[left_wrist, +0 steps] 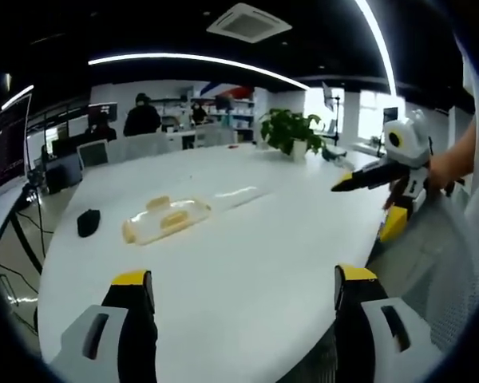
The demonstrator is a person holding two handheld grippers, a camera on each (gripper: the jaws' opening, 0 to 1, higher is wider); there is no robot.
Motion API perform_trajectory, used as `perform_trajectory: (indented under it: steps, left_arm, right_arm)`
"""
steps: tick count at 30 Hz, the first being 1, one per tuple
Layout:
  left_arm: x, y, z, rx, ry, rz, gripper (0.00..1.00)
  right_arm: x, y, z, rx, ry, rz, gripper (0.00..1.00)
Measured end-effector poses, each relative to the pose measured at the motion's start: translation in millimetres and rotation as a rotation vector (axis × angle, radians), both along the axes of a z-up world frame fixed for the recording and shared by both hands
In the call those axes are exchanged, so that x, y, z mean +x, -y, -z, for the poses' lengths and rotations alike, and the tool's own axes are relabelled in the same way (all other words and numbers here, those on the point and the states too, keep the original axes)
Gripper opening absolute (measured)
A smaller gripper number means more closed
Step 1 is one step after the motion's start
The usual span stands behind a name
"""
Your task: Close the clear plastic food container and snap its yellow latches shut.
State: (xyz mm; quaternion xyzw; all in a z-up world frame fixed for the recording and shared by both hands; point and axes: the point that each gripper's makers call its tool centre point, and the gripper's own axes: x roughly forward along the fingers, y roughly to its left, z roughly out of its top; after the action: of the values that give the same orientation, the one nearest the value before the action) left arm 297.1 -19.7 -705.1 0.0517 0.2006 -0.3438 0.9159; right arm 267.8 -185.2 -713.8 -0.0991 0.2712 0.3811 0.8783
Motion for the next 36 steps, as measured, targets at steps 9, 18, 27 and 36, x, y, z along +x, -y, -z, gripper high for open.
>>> perform_trajectory:
  steps: [9,18,27,36]
  left_arm:
    - [1.1,0,-3.2,-0.052,-0.016,-0.004,0.91]
    - [-3.4,10,-4.9,-0.059,-0.028,0.052,0.91]
    - [7.6,-1,-4.1,-0.086,-0.042,0.016,0.90]
    - [28.0,-16,-0.1,-0.074,-0.034,-0.018,0.88]
  right_arm:
    - [0,1,4.6,-0.038,-0.009,0.002,0.95]
    - [8,10,7.4,-0.056,-0.032,0.037,0.94]
    - [18,7,10.6,-0.110,-0.037,-0.039,0.85]
    - [39,1,15.2,-0.150,-0.049,-0.100,0.78]
